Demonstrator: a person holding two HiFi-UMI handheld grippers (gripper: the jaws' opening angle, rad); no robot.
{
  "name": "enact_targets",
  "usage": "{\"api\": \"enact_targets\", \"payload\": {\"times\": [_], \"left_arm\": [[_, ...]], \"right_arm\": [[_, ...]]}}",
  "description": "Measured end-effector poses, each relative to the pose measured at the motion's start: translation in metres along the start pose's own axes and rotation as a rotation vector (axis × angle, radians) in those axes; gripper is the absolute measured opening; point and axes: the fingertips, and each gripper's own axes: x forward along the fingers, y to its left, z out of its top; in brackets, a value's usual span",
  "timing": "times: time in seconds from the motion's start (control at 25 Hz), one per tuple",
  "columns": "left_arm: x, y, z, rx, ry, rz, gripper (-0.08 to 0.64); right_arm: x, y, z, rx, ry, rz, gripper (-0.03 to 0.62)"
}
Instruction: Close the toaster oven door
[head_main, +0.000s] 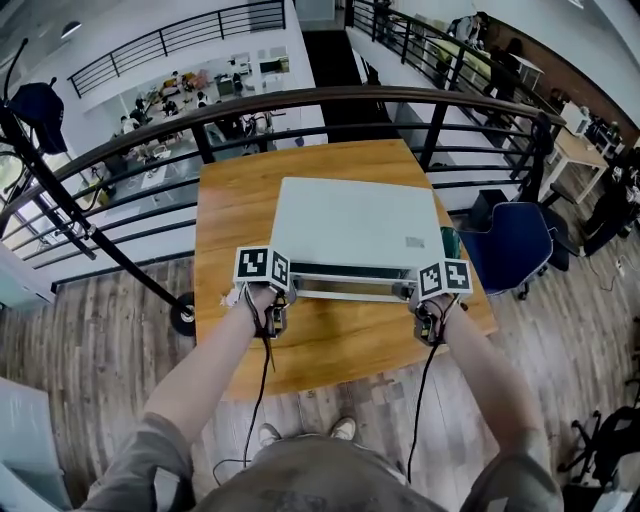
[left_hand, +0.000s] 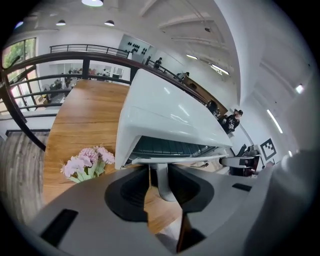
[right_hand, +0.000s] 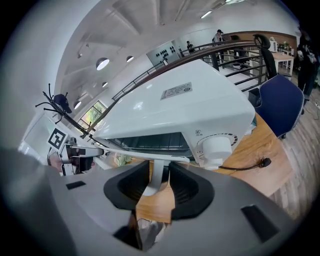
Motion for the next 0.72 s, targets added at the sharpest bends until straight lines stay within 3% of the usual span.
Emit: {"api": "enact_targets", "payload": {"times": [0.16,0.36,0.72], "left_arm": [[-0.004,-0.001,-0.007,0.059,0.007,0.053,0.145],[-0.018,0.003,0.005,0.117,-0.087,0.131,0.198],[-0.026,0.001,0.027,0.085,-0.278,0.163,0.187]], "right_arm": [[-0.007,0.001,-0.007,-0.042,0.027,-0.005,0.164],[-0.021,0.009,-0.004,-0.105,-0.006,-0.019,0.183],[-0.023,0.014,0.005,-0.106,-0.156,-0.029,0.172]]}}
